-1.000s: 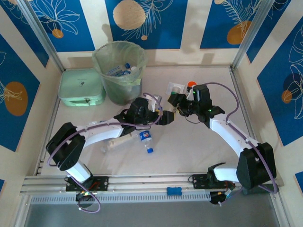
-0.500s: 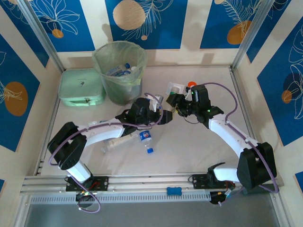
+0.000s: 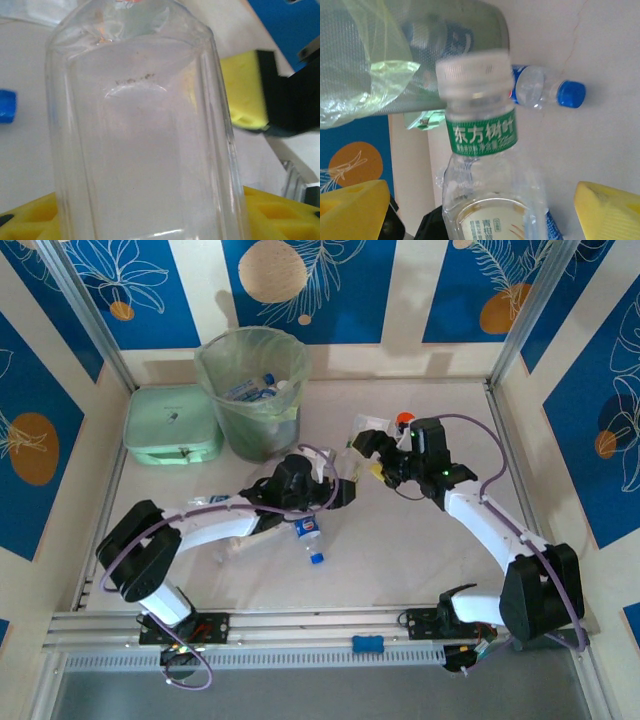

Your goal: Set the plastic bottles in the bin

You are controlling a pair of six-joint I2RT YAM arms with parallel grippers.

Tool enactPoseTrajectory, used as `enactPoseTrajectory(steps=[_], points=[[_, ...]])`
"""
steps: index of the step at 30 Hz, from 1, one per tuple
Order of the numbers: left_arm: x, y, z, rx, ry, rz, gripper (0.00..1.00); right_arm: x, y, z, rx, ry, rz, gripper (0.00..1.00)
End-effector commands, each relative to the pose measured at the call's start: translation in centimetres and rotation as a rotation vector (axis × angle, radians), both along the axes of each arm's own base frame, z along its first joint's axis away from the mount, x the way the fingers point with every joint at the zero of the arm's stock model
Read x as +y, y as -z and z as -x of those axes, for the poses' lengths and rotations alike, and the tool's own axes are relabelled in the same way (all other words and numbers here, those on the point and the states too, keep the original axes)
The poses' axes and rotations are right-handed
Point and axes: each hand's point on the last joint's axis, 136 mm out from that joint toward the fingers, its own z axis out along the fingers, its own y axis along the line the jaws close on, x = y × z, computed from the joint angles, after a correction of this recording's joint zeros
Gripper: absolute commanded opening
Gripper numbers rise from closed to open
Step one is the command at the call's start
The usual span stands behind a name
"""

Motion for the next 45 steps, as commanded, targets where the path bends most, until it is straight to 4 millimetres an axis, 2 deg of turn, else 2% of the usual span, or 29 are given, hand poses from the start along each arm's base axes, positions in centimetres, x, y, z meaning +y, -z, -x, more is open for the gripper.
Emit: enactPoseTrajectory(steps=[1,4,6,14,19,23,29,34,45], points=[[2.3,-2.2,-0.7,-0.069,-0.072,-0.009,0.51,-1.4,-2.0,-0.2,-0.061,0.021,0.013,0.95],[4.1,-3.8,-1.0,-0.118,-0.105,-0.040,0.51,-2.3,-1.6,-0.4,-0.064,0.042,0.034,0.97],[5.2,-5.6,-1.4,-0.158,-0.119,-0.048,0.51,-2.6,-1.2,-0.5,-0.062,0.048,0.046,0.99],[9.5,-15.8,-3.8,-0.369,-0.164,-0.111,0.51,-1.3,0.3,-0.3,-0.039,-0.031,0.044,0.99],[12.6,-21.3,-6.5,-0.453,-0.201,-0.157,0.52,-0.4,0.7,0.0,-0.034,-0.078,0.071,0.99],[15.0,-23.7,-9.3,-0.480,-0.231,-0.229,0.51,-0.1,0.7,0.3,-0.043,-0.099,0.096,0.99],[17.7,-24.2,-13.8,-0.434,-0.247,-0.319,0.51,0.1,0.4,0.6,-0.072,-0.119,0.119,0.99],[19.6,-22.5,-16.8,-0.351,-0.247,-0.424,0.51,0.5,0.4,1.3,-0.078,-0.153,0.128,0.99],[21.1,-17.7,-19.0,-0.190,-0.189,-0.542,0.52,0.2,1.1,2.3,-0.065,-0.161,0.162,0.99]])
